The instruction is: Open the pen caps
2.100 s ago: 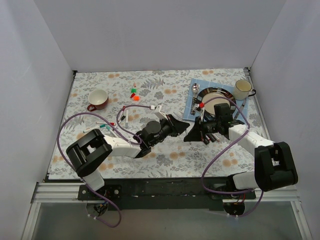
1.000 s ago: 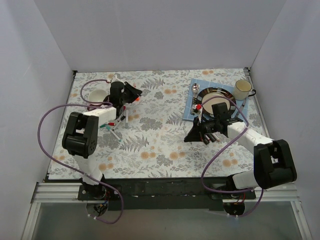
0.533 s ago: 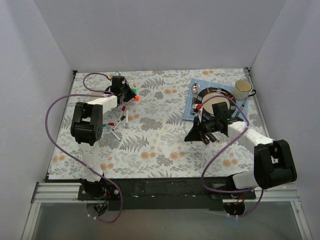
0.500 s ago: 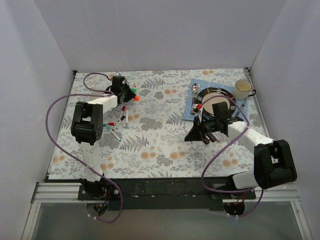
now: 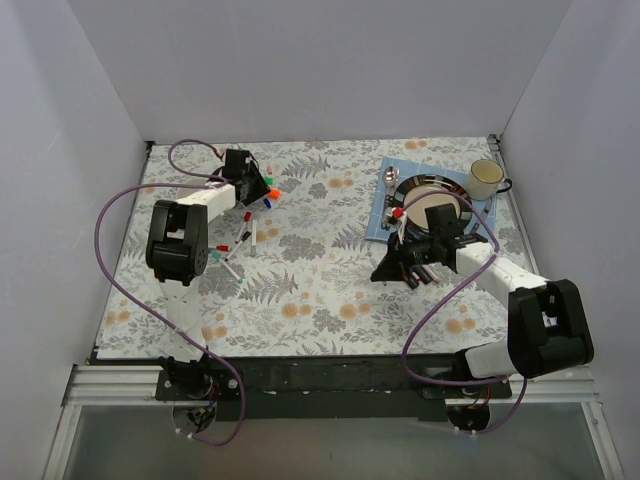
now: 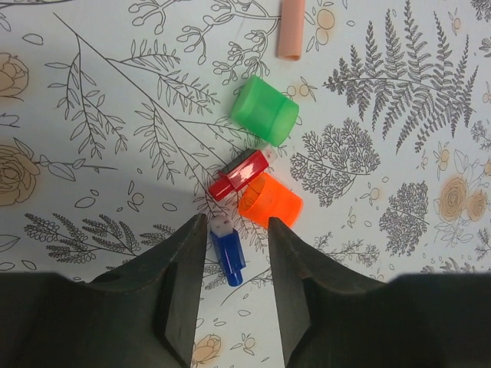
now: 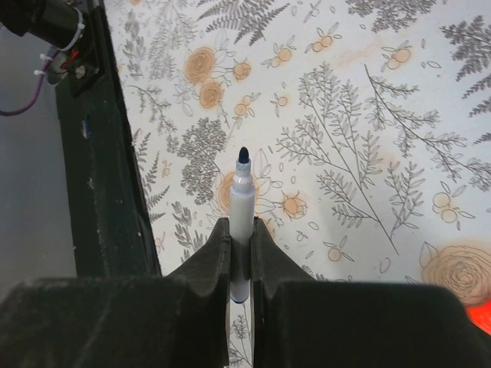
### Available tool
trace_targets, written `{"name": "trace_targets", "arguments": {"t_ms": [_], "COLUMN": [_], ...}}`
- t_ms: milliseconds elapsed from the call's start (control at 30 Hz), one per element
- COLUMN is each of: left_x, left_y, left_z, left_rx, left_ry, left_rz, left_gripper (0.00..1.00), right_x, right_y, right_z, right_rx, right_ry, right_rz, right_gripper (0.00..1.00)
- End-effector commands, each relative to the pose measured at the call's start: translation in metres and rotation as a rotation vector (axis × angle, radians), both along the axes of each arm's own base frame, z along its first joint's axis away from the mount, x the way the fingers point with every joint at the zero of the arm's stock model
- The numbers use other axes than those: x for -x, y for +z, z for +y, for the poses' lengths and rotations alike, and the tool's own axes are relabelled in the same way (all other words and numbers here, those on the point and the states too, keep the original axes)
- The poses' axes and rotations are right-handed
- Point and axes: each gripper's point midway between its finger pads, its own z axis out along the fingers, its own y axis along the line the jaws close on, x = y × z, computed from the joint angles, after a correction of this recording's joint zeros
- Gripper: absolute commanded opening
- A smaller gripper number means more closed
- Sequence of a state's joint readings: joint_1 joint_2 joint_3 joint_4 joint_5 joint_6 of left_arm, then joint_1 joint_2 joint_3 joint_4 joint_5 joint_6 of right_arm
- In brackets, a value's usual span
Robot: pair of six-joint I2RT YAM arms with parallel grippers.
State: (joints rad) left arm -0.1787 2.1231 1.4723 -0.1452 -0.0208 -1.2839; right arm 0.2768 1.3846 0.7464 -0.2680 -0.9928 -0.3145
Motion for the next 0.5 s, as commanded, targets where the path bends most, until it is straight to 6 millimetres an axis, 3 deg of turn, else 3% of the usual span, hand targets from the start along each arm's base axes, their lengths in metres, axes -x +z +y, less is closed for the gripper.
{"name": "trace_targets", "arguments": {"t_ms": [0,167,267,333,467], "left_x": [-0.01,-0.008,-0.001,0.011,0.039], "left_y": [0.025,0.058,0.093,0.121,0.154], "left_z": [0.007,0.004,0.002,-0.007,-0.012], "left_rx": [-0.032,-0.024,-0.013,0.031,0.071], "left_ry": [0.006,-0.025,-0.054,-0.108,-0.154], "left_rz": [-0.045,-0.109,-0.186,-0.251,-0.333], "left_gripper": [0.39,0.51,0.61,0.65,0.74], "right_x": [-0.022,-0.039,-0.046,-0.053,-0.054], "right_y": [0.001,-0.028,-0.044,-0.051,-0.062], "right_z": [-0.008,-0.031,-0.048,-0.062,-0.072], "right_rx": [0.08,0.279,0.408,0.491,0.557], "right_ry": [-0.062,-0.139,-0.179,-0.225,-0.254], "right_rz": [-0.073,-0.076,-0.07,-0.088,-0.076], "right_gripper": [0.01,0.01,0.01,0.01,0.01]}}
